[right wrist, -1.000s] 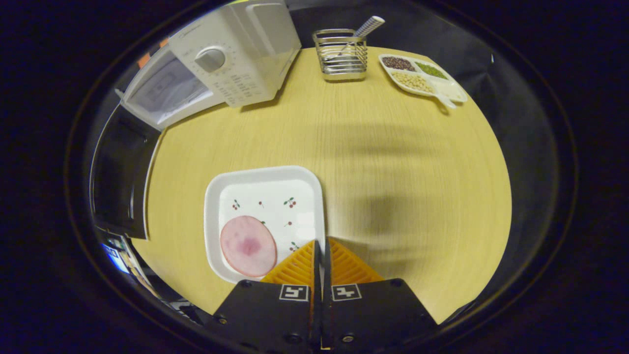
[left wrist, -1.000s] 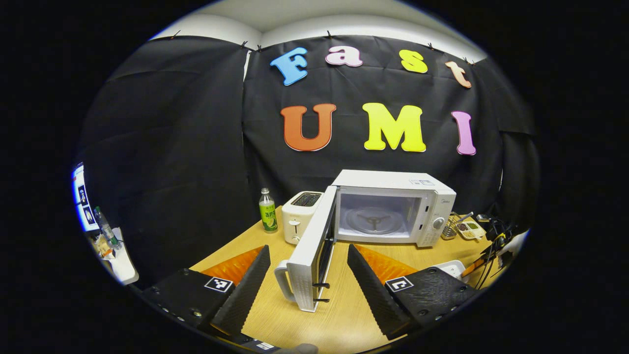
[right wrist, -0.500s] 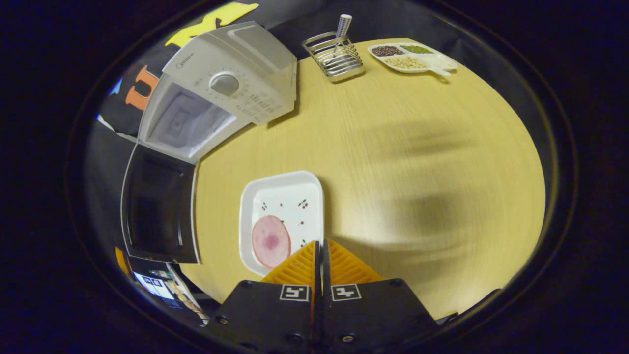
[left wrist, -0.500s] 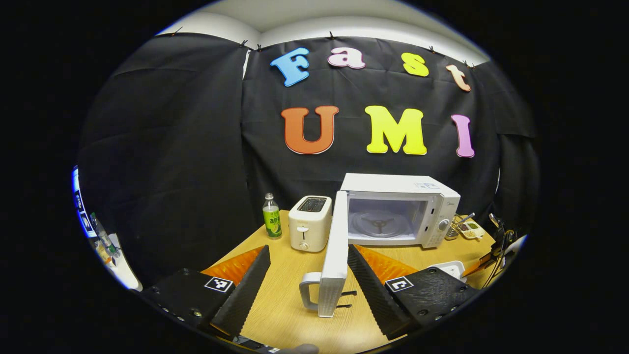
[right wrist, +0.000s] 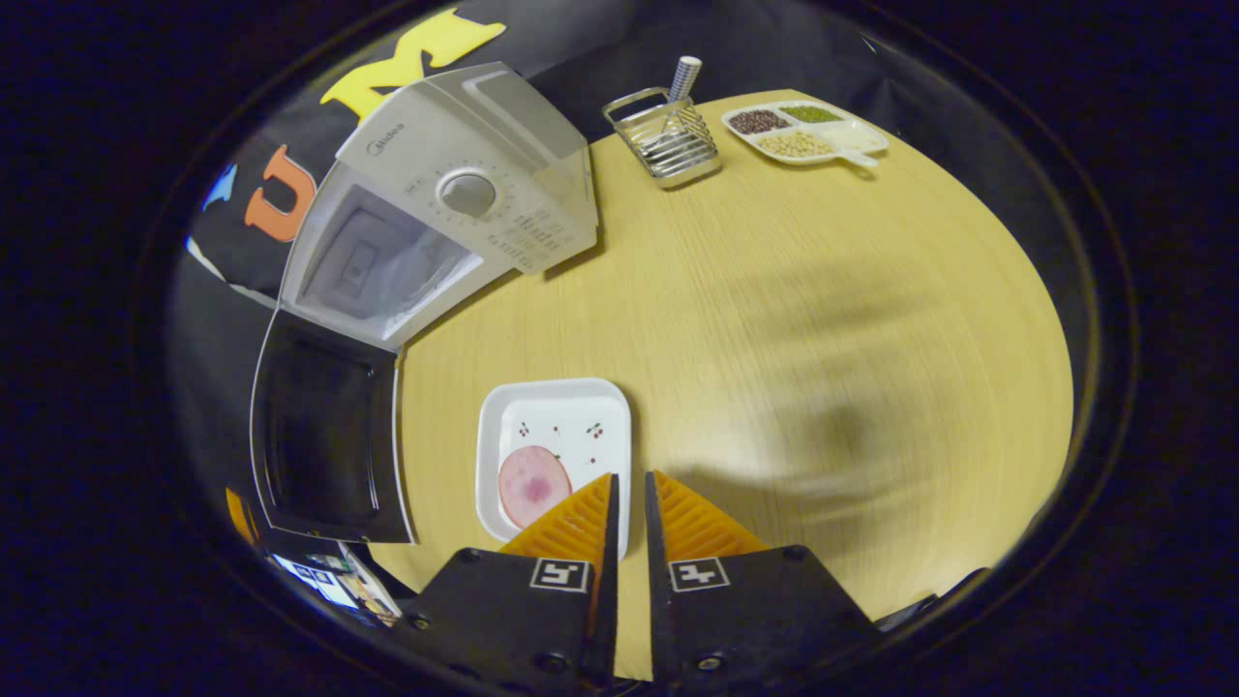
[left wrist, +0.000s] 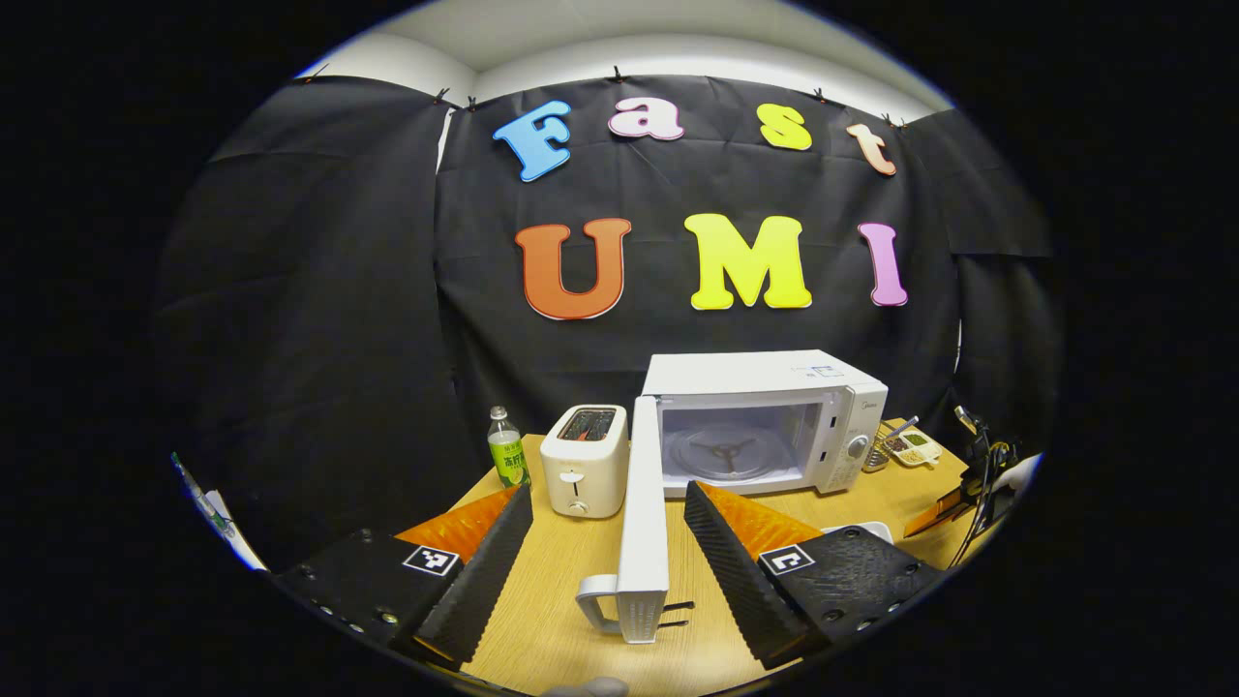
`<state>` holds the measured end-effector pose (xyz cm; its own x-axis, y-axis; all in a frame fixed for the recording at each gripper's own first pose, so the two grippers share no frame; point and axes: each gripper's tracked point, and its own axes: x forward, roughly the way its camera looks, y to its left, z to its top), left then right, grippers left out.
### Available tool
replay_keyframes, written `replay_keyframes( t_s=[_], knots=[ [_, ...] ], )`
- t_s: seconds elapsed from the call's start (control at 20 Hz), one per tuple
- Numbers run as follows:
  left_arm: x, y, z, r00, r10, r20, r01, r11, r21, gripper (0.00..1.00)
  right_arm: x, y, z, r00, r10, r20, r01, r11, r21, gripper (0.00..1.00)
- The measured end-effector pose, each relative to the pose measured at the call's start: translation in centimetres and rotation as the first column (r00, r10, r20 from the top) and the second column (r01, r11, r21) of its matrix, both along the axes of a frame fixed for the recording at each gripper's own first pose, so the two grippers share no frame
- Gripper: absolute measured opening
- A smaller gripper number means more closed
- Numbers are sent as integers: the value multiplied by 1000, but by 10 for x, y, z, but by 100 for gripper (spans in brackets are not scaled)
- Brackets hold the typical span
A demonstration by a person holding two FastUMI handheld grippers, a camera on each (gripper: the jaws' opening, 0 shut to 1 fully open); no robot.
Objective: Open the microwave oven with the left hand, put the food in, and close the microwave oven.
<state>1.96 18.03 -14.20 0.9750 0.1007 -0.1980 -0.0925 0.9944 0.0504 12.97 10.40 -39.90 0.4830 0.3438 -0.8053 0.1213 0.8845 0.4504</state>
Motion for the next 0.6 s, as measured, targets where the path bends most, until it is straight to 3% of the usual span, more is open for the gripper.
replay_keyframes(
  t_s=[0.05,0.15,0.2,0.55,0.6],
  knots=[
    [1,2,-1,1000,1,0,-1,1000,-6,96,-1,3,1,1000,10,2,-10,1000,-6,41],
    [1,3,-7,1000,9,-7,-9,1000,-16,96,-6,12,-4,998,33,-50,-33,999,2,49],
    [0,3,-9,1000,11,-9,-12,1000,-20,97,-7,17,-7,996,36,-79,-35,999,19,58],
    [-13,19,-25,998,64,-18,-65,997,-50,97,-10,28,-29,978,39,-206,-43,999,-13,58],
    [-15,22,-27,997,71,-21,-72,996,-57,97,-9,32,-31,976,36,-215,-38,999,-6,48]
  ],
)
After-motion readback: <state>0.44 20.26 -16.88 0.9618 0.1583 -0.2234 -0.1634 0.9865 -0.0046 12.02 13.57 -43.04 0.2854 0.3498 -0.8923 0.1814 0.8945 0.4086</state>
